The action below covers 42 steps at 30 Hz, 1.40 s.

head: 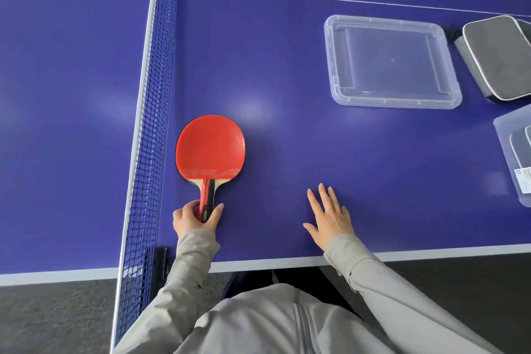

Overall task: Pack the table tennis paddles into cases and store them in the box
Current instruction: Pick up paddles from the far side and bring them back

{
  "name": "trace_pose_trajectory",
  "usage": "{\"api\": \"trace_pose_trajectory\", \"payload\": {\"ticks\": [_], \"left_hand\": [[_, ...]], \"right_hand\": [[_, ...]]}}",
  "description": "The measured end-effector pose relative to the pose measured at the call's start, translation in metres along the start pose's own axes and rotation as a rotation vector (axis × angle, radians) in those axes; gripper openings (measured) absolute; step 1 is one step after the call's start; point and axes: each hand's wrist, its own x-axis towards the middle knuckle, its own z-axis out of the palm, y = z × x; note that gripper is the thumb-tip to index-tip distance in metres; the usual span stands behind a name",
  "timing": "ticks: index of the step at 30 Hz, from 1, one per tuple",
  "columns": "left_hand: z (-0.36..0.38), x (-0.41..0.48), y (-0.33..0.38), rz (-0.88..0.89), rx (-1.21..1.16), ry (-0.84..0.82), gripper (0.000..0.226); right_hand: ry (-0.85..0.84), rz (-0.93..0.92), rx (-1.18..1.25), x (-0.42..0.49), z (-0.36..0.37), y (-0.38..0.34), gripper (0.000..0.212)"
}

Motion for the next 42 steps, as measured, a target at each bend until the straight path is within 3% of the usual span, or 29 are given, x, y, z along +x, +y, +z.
{"api": "trace_pose_trajectory", "payload": {"ticks": [4,8,14,17,23,33,42], "left_hand": [[-0.009,-0.007,0.001,0.127,0.188,0.069,0.077],[-0.018,-0.015,0.007,0.396,0.413,0.135,0.084],[0.0,-0.034,0.043,0.72,0.701,0.062,0.093],[0.028,-0.053,0.067,0.839,0.866,-0.012,0.108],[0.117,-0.116,0.098,0.991,1.094,-0.146,0.09],[0.282,-0.29,0.124,1.192,1.116,-0.239,0.087],[0.351,-0.36,0.168,1.208,1.089,-0.248,0.086]], "right_hand": [[0.001,0.001,0.021,-0.003,-0.003,0.002,0.077],[0.033,0.0,0.081,-0.011,-0.01,0.008,0.075],[0.13,0.034,0.164,-0.028,-0.018,0.043,0.071],[0.187,0.088,0.216,-0.04,-0.017,0.07,0.071],[0.28,0.216,0.34,-0.089,-0.003,0.156,0.072],[0.39,0.423,0.38,-0.193,0.046,0.341,0.071],[0.443,0.496,0.442,-0.221,0.044,0.449,0.07]]}}
